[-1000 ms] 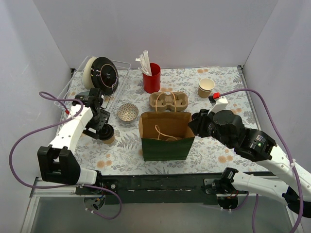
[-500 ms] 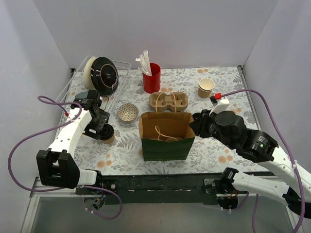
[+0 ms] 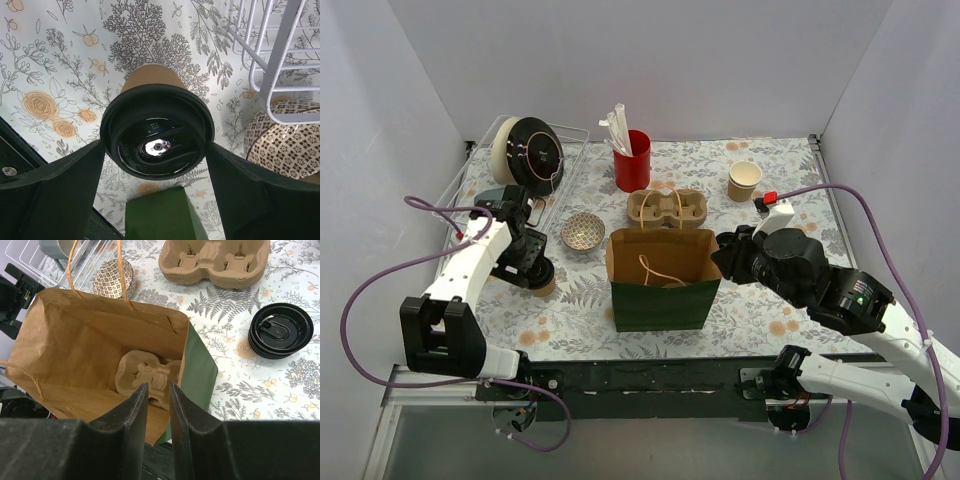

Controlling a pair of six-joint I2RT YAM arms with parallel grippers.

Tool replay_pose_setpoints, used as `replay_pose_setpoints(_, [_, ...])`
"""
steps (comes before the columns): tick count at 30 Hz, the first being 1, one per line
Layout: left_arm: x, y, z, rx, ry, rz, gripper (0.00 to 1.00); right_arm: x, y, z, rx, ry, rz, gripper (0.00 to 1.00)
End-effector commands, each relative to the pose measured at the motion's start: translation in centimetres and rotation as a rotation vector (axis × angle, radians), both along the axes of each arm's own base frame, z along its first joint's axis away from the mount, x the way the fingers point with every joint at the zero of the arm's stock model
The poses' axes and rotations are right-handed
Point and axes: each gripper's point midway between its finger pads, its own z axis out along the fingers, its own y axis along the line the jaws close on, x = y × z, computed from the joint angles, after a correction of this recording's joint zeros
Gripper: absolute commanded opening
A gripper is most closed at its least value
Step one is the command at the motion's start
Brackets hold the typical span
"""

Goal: Pack the takeout coffee

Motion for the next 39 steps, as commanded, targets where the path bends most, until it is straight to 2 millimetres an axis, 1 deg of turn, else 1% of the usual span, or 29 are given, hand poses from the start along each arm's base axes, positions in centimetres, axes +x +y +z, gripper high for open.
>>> replay_pose_setpoints(1, [1.0, 0.2, -0.2, -0.024, -0.041, 0.241, 0.8, 0.3, -0.2, 2.1, 0.04, -0.041, -0.016, 0.31])
replay_pose_setpoints(6, [0.7, 0.2, -0.8, -0.021, -0.026, 0.241, 0.79, 0.3, -0.4, 2.1, 0.038, -0.042, -0.02, 0.31])
replay_pose_setpoints(10, [0.7, 0.5, -0.8, -0.009, -0.04, 0.236, 0.71, 0.3, -0.4, 2.0, 0.036, -0.038, -0.021, 0.31])
replay_pose_setpoints(14, [0.4, 0.6, -1.0, 0.002, -0.025, 0.227, 0.61, 0.3, -0.2, 1.9, 0.038, -0.035, -0.021, 0.31])
replay_pose_setpoints(16, [0.2, 0.5, -1.2, -0.006, -0.011, 0.226, 0.61, 0.2, -0.3, 1.9, 0.039, -0.036, -0.02, 0.31])
replay_pose_setpoints(21, [-0.8, 0.3, -2.1, -0.02, 0.012, 0.224, 0.68, 0.2, -0.3, 1.9, 0.046, -0.035, -0.022, 0.31])
replay_pose_setpoints(30, [-1.4, 0.4, -2.5, -0.006, 0.046, 0.209, 0.68, 0.1, -0.5, 2.0, 0.057, -0.03, -0.03, 0.31])
replay_pose_setpoints(33, [-1.1, 0.5, -2.1, 0.001, 0.038, 0.197, 0.56, 0.0, -0.5, 2.1, 0.059, -0.03, -0.027, 0.31])
replay_pose_setpoints(34, [-1.0, 0.5, -1.8, 0.002, 0.034, 0.192, 0.45, 0.0, -0.5, 2.1, 0.06, -0.03, -0.025, 0.31])
replay_pose_setpoints(36, [-1.0, 0.7, -1.2, 0.017, 0.037, 0.166, 0.36, 0.0, -0.5, 2.1, 0.06, -0.03, -0.024, 0.31])
replay_pose_setpoints(37, [-0.8, 0.8, -0.7, 0.023, 0.029, 0.156, 0.24, 0.0, -0.5, 2.3, 0.064, -0.032, -0.024, 0.31])
replay_pose_setpoints(39, [-1.0, 0.8, -0.2, 0.021, 0.036, 0.14, 0.13, -0.1, -0.5, 2.3, 0.062, -0.033, -0.021, 0.3])
